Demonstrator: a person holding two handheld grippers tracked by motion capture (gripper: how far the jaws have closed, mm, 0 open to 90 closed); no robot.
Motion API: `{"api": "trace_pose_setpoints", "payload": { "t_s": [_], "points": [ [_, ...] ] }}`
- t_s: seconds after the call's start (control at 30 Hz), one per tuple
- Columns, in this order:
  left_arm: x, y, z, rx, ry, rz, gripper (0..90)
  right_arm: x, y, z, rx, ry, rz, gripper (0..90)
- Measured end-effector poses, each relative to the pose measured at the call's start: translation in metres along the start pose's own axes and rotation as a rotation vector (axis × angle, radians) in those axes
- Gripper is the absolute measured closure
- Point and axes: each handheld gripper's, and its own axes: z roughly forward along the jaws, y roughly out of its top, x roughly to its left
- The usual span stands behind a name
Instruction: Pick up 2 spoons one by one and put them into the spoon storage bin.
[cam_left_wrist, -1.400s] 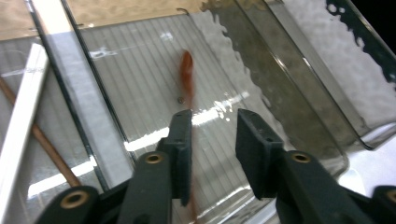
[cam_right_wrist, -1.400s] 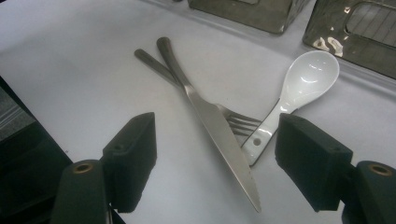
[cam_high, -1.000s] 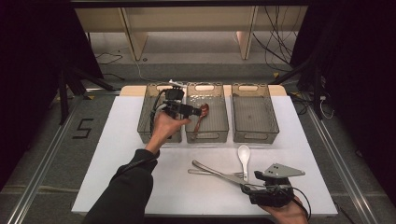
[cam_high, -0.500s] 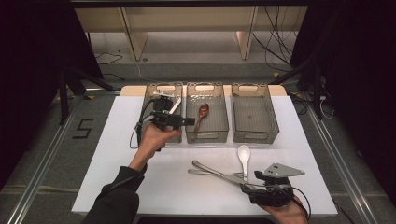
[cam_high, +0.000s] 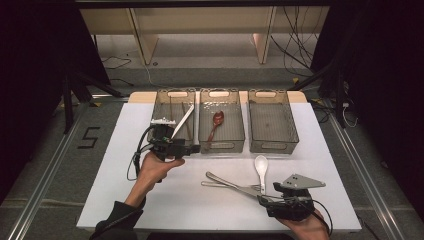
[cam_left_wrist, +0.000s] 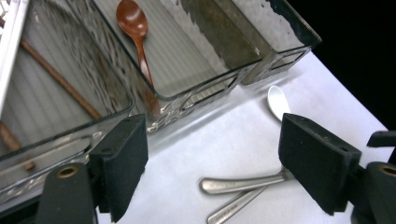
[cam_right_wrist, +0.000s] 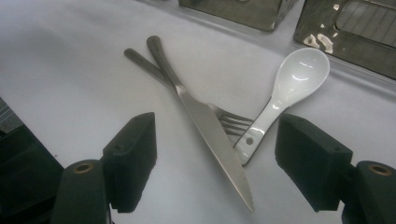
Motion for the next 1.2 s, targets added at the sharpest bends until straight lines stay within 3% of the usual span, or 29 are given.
{"api": "trace_pose_setpoints", "payload": {
  "t_s": [0.43, 0.77, 0.97, 1.2],
  "points": [
    [-0.01, -0.029, -0.008, -0.009, -0.014, 0.07, 21.9, -0.009, 0.009, 0.009, 0.032, -0.069, 0.05, 30.9],
    [-0.006, -0.051, -0.017, -0.03, -0.003, 0.084, 21.0, -0.022, 0.029, 0.025, 0.061, -0.127, 0.089, 32.0],
    [-0.007, -0.063, -0.022, -0.061, -0.008, 0.104, 20.8, -0.032, 0.038, 0.041, 0.102, -0.148, 0.11, 32.2],
    [-0.006, -0.079, -0.023, -0.054, -0.001, 0.111, 20.6, -0.038, 0.043, 0.059, 0.169, -0.166, 0.128, 32.8]
  ]
}}
